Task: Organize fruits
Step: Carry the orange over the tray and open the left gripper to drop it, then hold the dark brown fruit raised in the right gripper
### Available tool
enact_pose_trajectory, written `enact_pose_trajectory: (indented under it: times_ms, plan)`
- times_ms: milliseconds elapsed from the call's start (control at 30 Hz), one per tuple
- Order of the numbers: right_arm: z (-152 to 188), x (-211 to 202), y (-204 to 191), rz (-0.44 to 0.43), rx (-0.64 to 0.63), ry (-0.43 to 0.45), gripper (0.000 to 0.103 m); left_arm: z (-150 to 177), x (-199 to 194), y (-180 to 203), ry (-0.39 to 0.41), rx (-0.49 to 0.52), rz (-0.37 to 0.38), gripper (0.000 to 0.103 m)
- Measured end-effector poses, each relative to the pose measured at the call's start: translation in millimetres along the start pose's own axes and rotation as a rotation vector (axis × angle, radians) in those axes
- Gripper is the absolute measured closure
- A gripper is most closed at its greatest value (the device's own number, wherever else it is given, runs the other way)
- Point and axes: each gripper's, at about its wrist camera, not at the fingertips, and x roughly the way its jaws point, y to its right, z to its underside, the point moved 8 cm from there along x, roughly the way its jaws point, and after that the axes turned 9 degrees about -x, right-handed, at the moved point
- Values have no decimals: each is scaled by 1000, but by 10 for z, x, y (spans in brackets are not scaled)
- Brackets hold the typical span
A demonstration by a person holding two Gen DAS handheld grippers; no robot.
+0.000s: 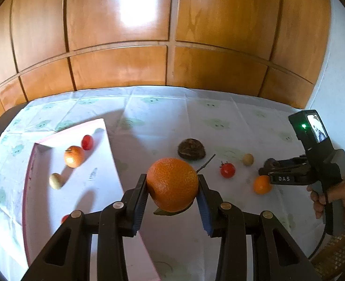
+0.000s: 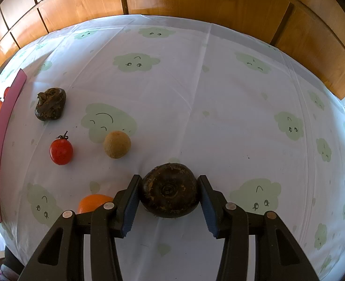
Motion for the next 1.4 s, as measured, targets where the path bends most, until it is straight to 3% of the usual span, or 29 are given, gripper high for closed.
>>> enact_pose_trajectory:
  times_ms: [567, 967, 1100, 1400]
  plan:
    - [-13, -27, 2, 5, -2, 3, 54, -49, -38, -429, 26, -48, -95, 62]
    - [-20, -43, -10, 15, -6, 3, 54, -258, 87, -1249, 27, -181, -260, 62]
    - [-23, -43, -11, 15, -4, 3, 54, -246, 165, -1408, 6, -216, -281, 62]
    - [-24, -41, -12, 16, -4, 4, 54, -211, 105, -1284, 33, -192, -266, 62]
